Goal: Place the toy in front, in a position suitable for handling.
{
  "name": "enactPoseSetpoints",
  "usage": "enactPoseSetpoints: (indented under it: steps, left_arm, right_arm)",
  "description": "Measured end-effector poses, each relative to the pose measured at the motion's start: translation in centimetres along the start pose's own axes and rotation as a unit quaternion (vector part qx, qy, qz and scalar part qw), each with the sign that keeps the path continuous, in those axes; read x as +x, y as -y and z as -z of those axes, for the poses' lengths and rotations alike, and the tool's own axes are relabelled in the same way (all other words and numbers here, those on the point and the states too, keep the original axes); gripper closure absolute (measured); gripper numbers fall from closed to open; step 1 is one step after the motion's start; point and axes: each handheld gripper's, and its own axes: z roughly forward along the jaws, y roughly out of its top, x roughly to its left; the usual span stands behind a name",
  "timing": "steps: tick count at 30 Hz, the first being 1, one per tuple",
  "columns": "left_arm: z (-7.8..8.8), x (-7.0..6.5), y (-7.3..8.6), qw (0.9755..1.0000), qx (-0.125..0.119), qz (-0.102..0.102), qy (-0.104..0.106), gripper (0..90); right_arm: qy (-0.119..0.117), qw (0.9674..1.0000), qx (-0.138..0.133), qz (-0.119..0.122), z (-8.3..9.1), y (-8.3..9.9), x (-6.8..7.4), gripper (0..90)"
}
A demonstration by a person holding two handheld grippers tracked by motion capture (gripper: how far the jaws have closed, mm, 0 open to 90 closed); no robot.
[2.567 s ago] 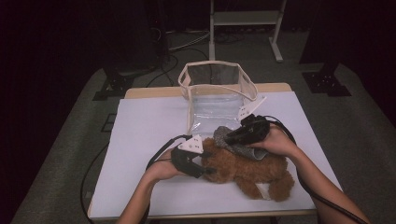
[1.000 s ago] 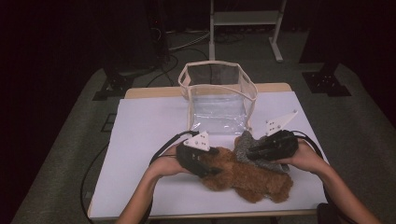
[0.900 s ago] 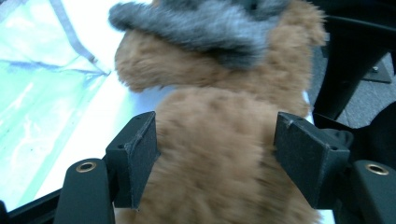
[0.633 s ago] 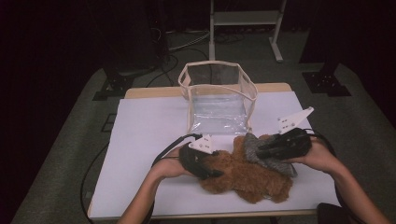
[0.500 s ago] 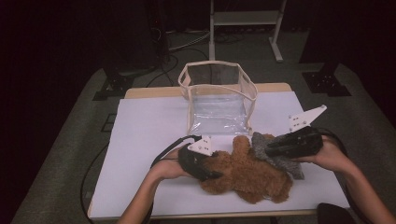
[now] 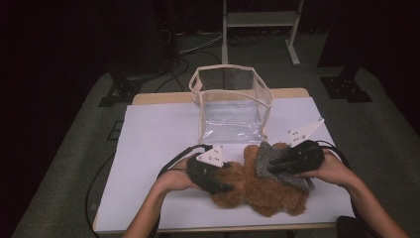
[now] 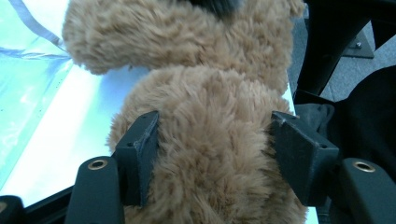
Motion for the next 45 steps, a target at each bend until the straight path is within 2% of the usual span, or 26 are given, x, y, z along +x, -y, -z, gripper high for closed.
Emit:
enactPoseSetpoints:
  steps: [3,4,6,7,8,9,14,16,20,25,32,35,39,44,45]
  left_arm:
    - [-0.2,0.7,-0.7,0.9996,-0.011,0.024,-0.009,23.8]
    - [-0.3,0.8,-0.8,0.9995,-0.013,0.028,-0.009,23.3]
    - [-0.9,0.8,-1.1,0.9997,-0.002,0.026,0.003,24.7]
    - [-1.3,0.6,-1.2,0.9997,0.011,0.019,0.009,29.5]
    - [-1.6,0.4,-1.2,0.9996,0.025,0.008,0.007,30.8]
    - [-1.7,0.3,-1.2,0.9995,0.028,0.008,0.008,33.0]
    - [-1.5,0.1,-0.9,0.9995,0.029,0.008,0.012,35.8]
    - [-1.5,0.0,-0.8,0.9995,0.029,0.003,0.012,35.8]
    - [-1.3,-0.1,-0.7,0.9994,0.033,-0.003,0.011,36.9]
    - [-1.2,0.1,-0.3,0.9992,0.038,0.008,0.012,38.8]
    - [-0.9,0.1,0.2,0.9995,0.023,0.015,0.013,38.7]
    - [-0.7,0.1,0.0,0.9996,0.023,0.009,0.012,36.3]
    - [0.3,0.5,0.3,0.9994,0.009,0.033,0.005,25.6]
    - [0.9,0.8,1.8,0.9971,0.001,0.077,0.005,15.8]
    - [0.9,0.8,2.0,0.9968,0.002,0.080,0.007,14.2]
  right_arm:
    - [-0.006,1.0000,-0.004,-0.004,-0.5,0.1,0.2,77.7]
    - [-0.010,0.9999,-0.007,-0.005,-0.5,0.2,0.2,77.7]
    - [-0.011,0.9999,-0.011,-0.004,-0.5,0.4,0.2,77.7]
    - [-0.011,0.9999,-0.012,-0.004,-0.3,0.4,0.2,77.7]
    - [-0.011,0.9998,-0.014,-0.002,-0.1,0.5,0.2,77.7]
    - [-0.010,0.9998,-0.016,-0.002,0.2,0.6,0.1,77.6]
    - [0.011,0.9996,-0.024,-0.010,2.0,1.2,-0.7,77.5]
    - [0.010,0.9995,-0.028,-0.015,2.3,1.4,-0.9,77.5]
    - [0.002,0.9996,-0.028,-0.005,1.6,1.1,-0.3,77.5]
    - [-0.002,0.9995,-0.028,0.012,0.8,0.3,0.4,77.4]
    - [0.012,0.9991,-0.036,-0.016,2.5,1.9,-0.7,77.5]
    - [0.007,0.9993,-0.033,-0.015,2.2,2.0,-0.5,77.5]
    - [-0.001,0.9996,-0.025,-0.011,1.4,1.9,-0.2,77.7]
    - [-0.014,0.9994,-0.028,-0.016,1.0,2.5,0.0,77.8]
    - [-0.018,0.9992,-0.030,-0.017,0.9,2.6,0.2,77.9]
